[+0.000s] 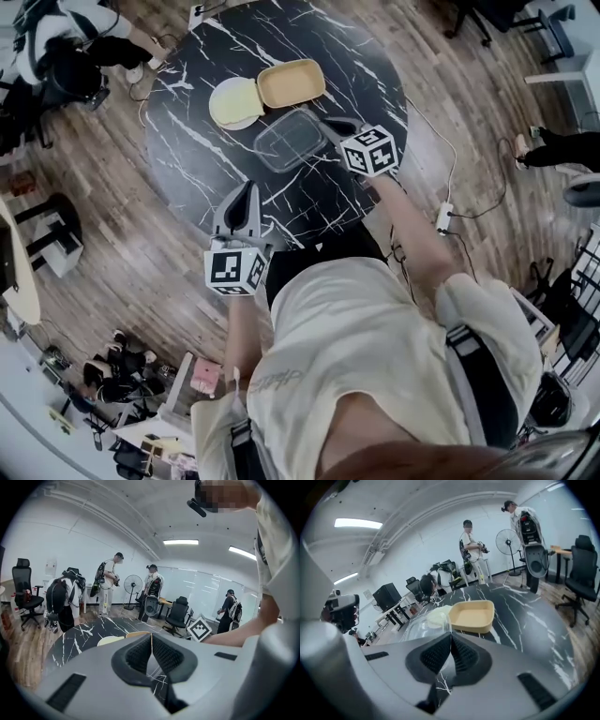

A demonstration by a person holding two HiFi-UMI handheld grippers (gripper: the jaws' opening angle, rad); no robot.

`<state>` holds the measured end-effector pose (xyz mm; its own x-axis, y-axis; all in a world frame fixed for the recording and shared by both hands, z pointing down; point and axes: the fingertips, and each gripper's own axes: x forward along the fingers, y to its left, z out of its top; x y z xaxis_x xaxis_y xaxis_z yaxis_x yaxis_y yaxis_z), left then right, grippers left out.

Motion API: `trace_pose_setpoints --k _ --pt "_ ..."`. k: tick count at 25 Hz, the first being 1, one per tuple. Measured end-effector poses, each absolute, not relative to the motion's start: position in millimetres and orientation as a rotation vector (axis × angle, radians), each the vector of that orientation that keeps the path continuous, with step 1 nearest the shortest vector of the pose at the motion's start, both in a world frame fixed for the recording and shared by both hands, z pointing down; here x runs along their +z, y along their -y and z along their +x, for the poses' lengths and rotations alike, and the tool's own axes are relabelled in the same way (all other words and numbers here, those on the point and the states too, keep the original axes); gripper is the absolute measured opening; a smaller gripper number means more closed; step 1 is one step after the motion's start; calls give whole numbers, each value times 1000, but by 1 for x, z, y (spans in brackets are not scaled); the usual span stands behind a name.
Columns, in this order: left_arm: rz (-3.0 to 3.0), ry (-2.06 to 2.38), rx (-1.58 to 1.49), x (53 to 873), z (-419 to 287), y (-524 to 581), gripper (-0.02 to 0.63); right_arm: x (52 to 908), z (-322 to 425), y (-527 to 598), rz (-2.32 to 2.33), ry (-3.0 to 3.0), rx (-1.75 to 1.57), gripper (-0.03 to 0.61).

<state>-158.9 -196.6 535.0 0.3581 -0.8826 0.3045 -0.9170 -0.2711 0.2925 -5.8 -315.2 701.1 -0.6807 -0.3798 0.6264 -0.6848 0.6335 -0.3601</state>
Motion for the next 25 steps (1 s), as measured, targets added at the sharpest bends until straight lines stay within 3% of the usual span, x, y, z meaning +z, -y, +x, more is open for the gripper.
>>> trace_pose_setpoints --k 11,25 --pt "2314 1649 56 482 -150 190 25 556 46 294 918 2593 519 9" --pt "2366 1801 -109 408 -173 196 25 437 47 276 858 2750 152 9"
